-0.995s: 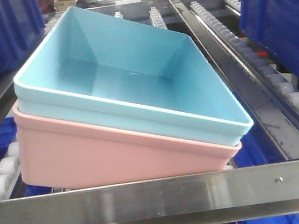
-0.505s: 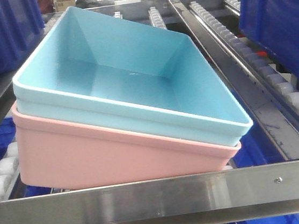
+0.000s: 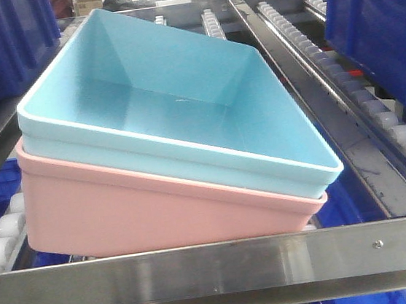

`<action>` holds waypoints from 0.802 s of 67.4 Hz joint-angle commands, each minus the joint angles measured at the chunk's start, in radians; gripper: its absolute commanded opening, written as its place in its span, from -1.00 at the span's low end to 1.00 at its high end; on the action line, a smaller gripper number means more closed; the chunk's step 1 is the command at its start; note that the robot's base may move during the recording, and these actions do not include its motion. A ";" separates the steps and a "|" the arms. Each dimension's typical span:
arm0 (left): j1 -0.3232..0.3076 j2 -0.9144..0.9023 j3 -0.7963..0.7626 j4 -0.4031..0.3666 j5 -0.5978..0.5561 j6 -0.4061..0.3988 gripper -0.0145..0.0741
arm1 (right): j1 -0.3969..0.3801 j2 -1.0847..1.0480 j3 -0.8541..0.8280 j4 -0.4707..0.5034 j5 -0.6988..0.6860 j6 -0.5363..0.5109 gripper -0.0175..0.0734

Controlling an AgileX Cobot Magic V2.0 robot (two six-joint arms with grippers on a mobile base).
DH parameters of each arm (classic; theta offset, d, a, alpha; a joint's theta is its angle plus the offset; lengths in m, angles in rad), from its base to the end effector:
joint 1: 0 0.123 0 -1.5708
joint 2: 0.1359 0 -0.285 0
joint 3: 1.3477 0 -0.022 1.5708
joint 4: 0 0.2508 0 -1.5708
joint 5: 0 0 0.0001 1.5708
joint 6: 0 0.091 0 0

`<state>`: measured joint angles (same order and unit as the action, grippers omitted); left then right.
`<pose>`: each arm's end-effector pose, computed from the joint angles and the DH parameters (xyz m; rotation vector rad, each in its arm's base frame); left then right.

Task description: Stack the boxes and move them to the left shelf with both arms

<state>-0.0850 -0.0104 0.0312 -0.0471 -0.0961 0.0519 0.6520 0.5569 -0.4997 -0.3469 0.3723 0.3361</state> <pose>0.0557 -0.0043 0.2119 0.0596 1.4074 -0.0631 0.0993 0.0616 0.3059 -0.5183 1.8322 0.3346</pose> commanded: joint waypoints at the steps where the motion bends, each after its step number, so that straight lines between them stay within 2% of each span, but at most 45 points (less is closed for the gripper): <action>1: 0.002 -0.015 0.029 0.001 -0.081 -0.002 -0.68 | 0.000 0.000 -0.029 -0.018 -0.079 -0.006 -0.49; 21: 0.002 -0.015 0.029 0.001 -0.081 -0.002 -0.68 | 0.000 0.000 -0.020 -0.017 -0.079 -0.006 -0.49; 27: 0.002 -0.015 0.029 0.001 -0.081 -0.002 -0.68 | -0.015 0.000 -0.017 0.031 -0.087 -0.031 -0.49; 32: 0.002 -0.015 0.029 0.001 -0.081 -0.002 -0.68 | -0.090 0.000 -0.007 0.148 -0.102 -0.176 -0.49; 35: 0.002 -0.015 0.029 0.001 -0.081 -0.002 -0.68 | -0.179 -0.003 0.017 0.293 -0.133 -0.336 -0.49; 39: 0.002 -0.015 0.029 0.001 -0.081 -0.002 -0.68 | -0.262 -0.013 0.052 0.410 -0.181 -0.441 -0.49; 46: 0.002 -0.015 0.029 0.001 -0.081 -0.002 -0.68 | -0.379 -0.070 0.140 0.446 -0.277 -0.470 -0.49; 54: 0.002 -0.015 0.029 0.001 -0.081 -0.002 -0.68 | -0.450 -0.194 0.250 0.444 -0.349 -0.470 -0.49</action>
<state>-0.0850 -0.0104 0.0312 -0.0471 -0.0961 0.0519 0.2378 0.4225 -0.2704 0.0873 0.1578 -0.1165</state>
